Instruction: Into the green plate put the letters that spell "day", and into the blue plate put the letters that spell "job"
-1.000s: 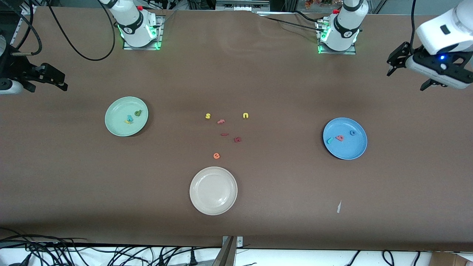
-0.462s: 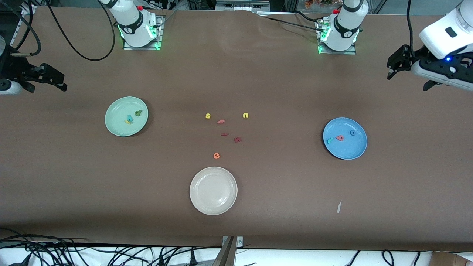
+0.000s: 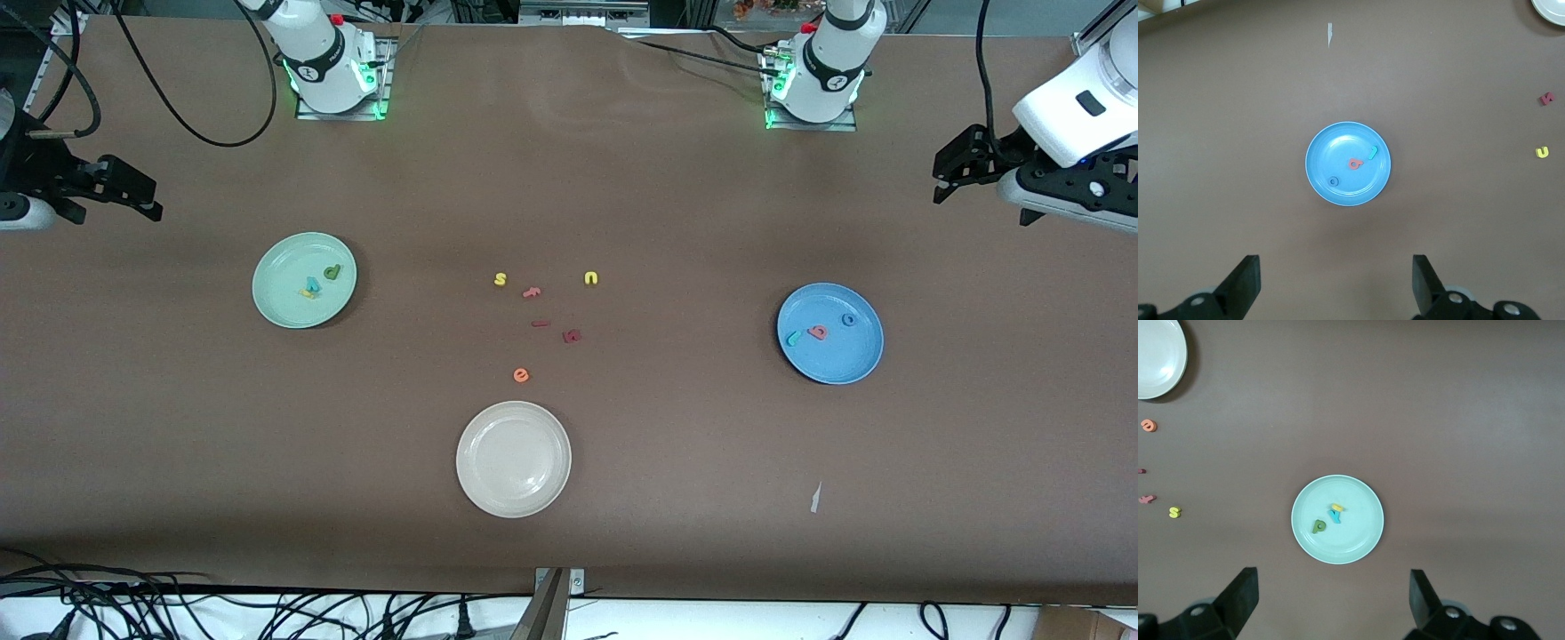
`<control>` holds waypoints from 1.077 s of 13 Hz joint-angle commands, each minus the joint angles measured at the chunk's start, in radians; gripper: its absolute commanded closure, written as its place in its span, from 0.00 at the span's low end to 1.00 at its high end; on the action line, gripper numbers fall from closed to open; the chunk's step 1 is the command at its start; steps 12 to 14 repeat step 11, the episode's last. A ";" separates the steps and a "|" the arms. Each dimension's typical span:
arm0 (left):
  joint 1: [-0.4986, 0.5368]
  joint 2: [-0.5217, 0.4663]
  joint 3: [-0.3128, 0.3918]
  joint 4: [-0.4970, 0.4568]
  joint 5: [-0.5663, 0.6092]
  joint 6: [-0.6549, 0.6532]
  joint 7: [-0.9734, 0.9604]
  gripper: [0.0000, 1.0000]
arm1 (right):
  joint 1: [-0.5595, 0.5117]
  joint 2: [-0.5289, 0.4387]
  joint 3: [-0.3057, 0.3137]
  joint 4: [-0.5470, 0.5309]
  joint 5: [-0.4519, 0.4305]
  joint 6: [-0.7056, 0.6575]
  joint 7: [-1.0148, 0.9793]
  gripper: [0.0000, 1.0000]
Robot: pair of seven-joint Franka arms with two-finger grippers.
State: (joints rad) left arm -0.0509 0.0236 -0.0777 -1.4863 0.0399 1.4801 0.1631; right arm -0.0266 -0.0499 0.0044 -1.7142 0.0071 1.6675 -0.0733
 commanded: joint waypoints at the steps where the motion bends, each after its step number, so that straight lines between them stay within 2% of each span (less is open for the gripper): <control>1: 0.014 -0.002 -0.017 0.011 0.012 -0.021 -0.046 0.00 | -0.001 -0.007 0.000 -0.007 0.007 0.003 0.010 0.00; 7: 0.003 0.004 -0.019 0.023 0.012 -0.026 -0.077 0.00 | -0.003 -0.007 -0.003 -0.007 0.007 0.001 0.009 0.00; 11: 0.069 0.012 -0.010 0.015 -0.032 -0.081 -0.076 0.00 | -0.001 -0.007 -0.006 -0.007 0.007 0.003 0.009 0.00; 14: 0.069 0.012 -0.010 0.015 -0.032 -0.081 -0.076 0.00 | -0.001 -0.007 -0.006 -0.007 0.007 0.003 0.009 0.00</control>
